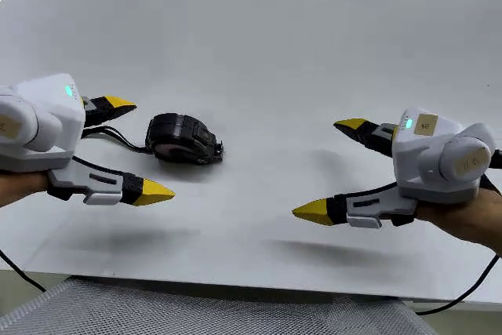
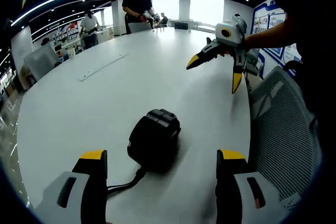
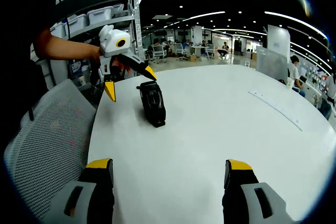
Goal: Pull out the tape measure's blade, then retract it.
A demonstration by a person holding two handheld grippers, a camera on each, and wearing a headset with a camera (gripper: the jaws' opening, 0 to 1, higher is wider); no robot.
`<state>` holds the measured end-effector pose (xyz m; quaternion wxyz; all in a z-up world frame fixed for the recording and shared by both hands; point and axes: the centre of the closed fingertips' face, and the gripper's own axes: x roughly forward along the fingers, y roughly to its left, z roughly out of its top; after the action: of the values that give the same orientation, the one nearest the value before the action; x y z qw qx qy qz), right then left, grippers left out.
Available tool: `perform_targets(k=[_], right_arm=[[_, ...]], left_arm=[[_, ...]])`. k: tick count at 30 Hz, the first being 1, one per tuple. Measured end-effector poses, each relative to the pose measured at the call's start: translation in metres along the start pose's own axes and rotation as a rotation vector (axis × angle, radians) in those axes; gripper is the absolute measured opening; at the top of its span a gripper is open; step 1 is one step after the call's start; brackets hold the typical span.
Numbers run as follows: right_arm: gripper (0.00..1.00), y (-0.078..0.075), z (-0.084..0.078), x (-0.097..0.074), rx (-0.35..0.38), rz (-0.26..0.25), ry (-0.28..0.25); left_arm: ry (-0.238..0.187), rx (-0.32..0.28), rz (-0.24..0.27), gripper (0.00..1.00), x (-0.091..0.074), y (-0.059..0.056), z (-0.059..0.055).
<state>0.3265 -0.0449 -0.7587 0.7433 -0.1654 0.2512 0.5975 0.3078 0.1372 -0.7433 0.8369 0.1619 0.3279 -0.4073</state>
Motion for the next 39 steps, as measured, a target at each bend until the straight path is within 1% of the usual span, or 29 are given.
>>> perform_targets(k=[2,8,10,12,16,21,27,29,32,35,39], right_arm=[[0.86,0.000,0.001,0.005,-0.011,0.011,0.004],[0.78,0.002,0.003,0.016,-0.078,0.060,0.016],[0.75,0.003,0.005,0.020,-0.101,0.080,0.022],[0.72,0.004,0.008,0.024,-0.123,0.094,0.019],[0.65,0.005,0.012,0.031,-0.158,0.119,0.023],[0.56,0.008,0.018,0.041,-0.203,0.154,0.030],[0.49,0.011,0.022,0.054,-0.254,0.194,0.045],[0.49,0.011,0.024,0.058,-0.277,0.202,0.045],[0.45,0.011,0.027,0.065,-0.281,0.221,0.044],[0.42,0.012,0.028,0.071,-0.301,0.235,0.045],[0.38,0.011,0.029,0.079,-0.316,0.247,0.052]], left_arm=[[0.008,0.015,-0.009,0.79,0.001,0.002,-0.001],[0.025,0.054,-0.034,0.70,0.005,0.004,0.000],[0.031,0.070,-0.041,0.68,0.006,0.005,0.000],[0.038,0.086,-0.052,0.62,0.007,0.006,0.000],[0.048,0.116,-0.061,0.57,0.009,0.009,0.001],[0.075,0.152,-0.083,0.50,0.013,0.011,0.001],[0.109,0.202,-0.116,0.44,0.018,0.011,0.002],[0.121,0.212,-0.124,0.43,0.019,0.012,0.001],[0.142,0.228,-0.137,0.40,0.021,0.013,-0.001],[0.161,0.242,-0.146,0.38,0.022,0.014,-0.002],[0.177,0.254,-0.156,0.35,0.022,0.015,-0.004]])
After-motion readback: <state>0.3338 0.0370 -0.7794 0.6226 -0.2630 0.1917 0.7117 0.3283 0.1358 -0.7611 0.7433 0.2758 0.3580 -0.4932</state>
